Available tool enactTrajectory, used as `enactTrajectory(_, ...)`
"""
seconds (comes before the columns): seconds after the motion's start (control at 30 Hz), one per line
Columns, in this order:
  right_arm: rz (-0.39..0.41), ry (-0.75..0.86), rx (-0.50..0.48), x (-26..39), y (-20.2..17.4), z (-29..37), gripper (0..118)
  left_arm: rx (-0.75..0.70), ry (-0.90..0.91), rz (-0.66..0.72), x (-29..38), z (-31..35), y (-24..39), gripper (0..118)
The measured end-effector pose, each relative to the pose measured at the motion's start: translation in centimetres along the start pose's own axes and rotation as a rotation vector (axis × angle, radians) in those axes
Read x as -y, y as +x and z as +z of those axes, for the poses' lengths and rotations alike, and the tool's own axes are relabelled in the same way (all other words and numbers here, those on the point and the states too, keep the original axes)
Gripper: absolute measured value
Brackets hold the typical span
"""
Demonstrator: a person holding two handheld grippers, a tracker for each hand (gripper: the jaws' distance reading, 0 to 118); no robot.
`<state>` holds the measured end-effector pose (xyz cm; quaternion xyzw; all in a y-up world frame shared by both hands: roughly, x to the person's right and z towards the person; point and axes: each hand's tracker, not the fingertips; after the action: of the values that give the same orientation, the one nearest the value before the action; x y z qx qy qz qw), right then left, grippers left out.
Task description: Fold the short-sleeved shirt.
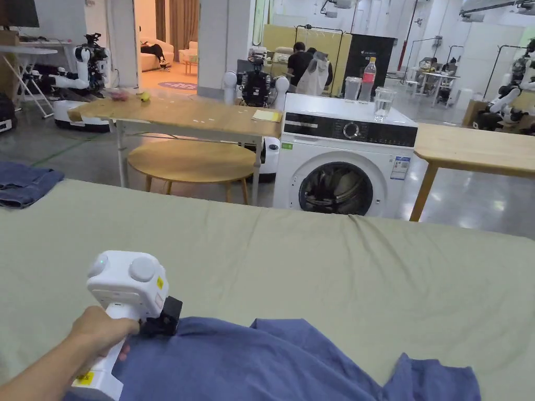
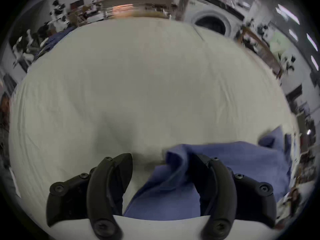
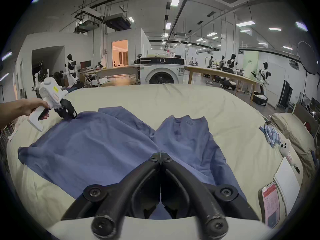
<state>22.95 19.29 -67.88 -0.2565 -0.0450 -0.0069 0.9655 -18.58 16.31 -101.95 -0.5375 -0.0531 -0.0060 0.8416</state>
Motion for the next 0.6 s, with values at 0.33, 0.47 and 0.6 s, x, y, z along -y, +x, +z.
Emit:
enactTrajectory(0.33,-0.035,-0.026,0.010,0.0,1.9,0.3,0,-0.037,0.091,-0.163,0.5,1.6,2.9,0)
enactTrajectory(0.47,-0.077,-0.031,0.055,-0.8,4.8,1.0,0,-0.014,0.198,-0.136,1.3,5.0,2.5,0)
enactTrajectory(0.6,-0.126,-0.080,0.103,-2.6,8.4,0.4,0,-0.006,0.291,-0.119,2.7,9.5,2.1,0)
